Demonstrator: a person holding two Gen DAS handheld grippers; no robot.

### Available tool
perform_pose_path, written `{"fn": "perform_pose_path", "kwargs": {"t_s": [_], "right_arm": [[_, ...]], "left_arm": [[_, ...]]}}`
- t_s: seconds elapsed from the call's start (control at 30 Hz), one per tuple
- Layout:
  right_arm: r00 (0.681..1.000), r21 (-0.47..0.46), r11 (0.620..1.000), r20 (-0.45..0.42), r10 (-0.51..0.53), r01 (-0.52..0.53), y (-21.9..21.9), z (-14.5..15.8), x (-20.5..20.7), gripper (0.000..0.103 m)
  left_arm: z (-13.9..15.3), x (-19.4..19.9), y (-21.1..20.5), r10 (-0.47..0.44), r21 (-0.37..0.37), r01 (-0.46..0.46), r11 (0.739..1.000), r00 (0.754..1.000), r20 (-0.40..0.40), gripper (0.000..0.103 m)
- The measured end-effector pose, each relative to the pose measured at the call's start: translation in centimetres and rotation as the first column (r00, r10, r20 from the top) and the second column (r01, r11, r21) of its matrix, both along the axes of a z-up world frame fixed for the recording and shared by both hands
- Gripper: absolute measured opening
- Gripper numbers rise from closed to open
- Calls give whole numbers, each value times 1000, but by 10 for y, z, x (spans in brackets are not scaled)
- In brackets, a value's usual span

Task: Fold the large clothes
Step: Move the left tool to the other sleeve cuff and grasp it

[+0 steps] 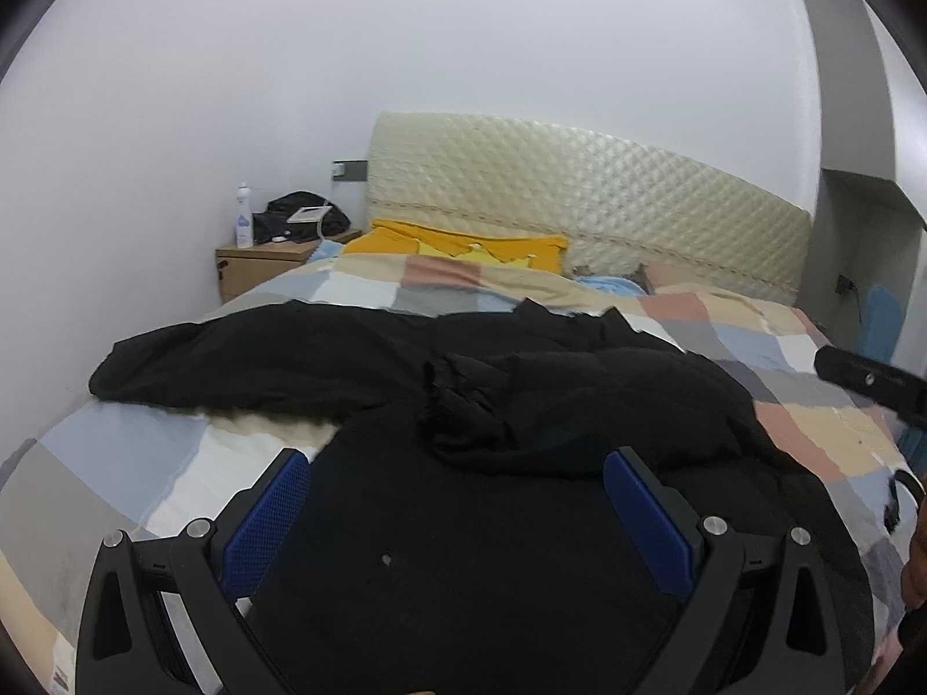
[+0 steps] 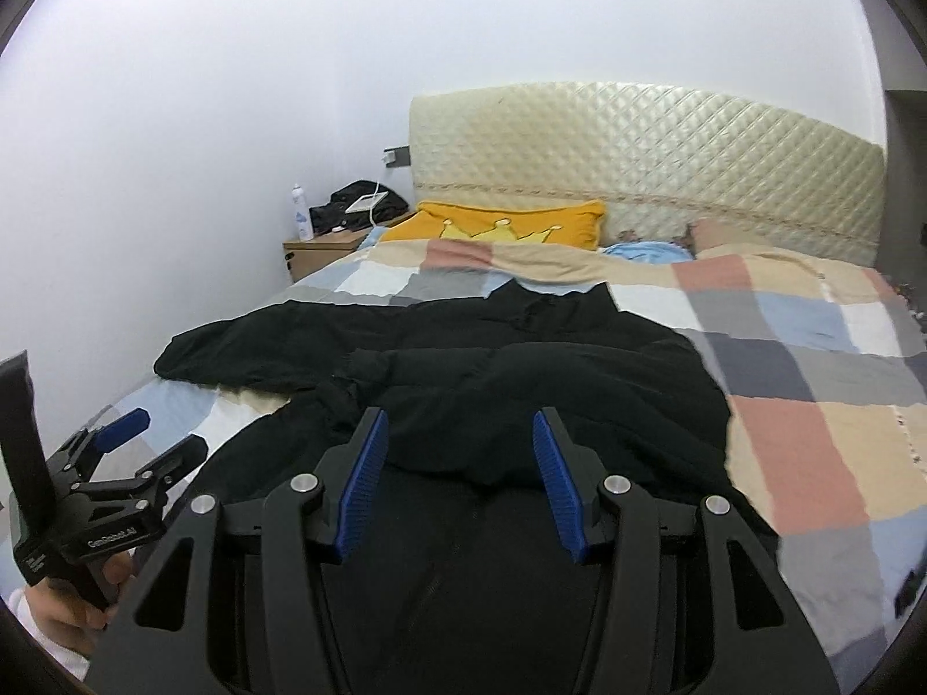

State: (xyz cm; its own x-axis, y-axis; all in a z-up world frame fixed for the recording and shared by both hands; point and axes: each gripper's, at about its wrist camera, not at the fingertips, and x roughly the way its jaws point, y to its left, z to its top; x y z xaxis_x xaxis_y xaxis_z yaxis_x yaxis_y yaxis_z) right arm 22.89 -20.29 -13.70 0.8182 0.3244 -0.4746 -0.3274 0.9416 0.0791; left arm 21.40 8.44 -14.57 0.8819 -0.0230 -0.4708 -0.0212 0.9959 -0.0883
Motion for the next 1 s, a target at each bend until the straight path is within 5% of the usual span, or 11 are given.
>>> {"fn": "perform_pose_path", "kwargs": {"t_s": [0.13, 0.6, 0.7, 1.0], "right_arm": [[1000, 13, 1000, 17, -18, 18, -22, 3, -25, 53], [998, 24, 998, 13, -66, 66, -65, -8, -99, 54], [996, 44, 995, 1, -87, 87, -75, -14, -111, 61], [992, -16, 992, 20, -123, 123, -68, -24, -121, 69]], "left_arm": [[-2, -13, -21, -23, 50, 23, 999, 1000, -1, 102], [-1, -62, -44, -62, 49, 63, 997, 998, -16, 102], [-3, -69, -48, -72, 58, 73, 996, 997, -25, 102], [3, -71, -32, -102, -65, 100, 993, 995, -18, 102]]}}
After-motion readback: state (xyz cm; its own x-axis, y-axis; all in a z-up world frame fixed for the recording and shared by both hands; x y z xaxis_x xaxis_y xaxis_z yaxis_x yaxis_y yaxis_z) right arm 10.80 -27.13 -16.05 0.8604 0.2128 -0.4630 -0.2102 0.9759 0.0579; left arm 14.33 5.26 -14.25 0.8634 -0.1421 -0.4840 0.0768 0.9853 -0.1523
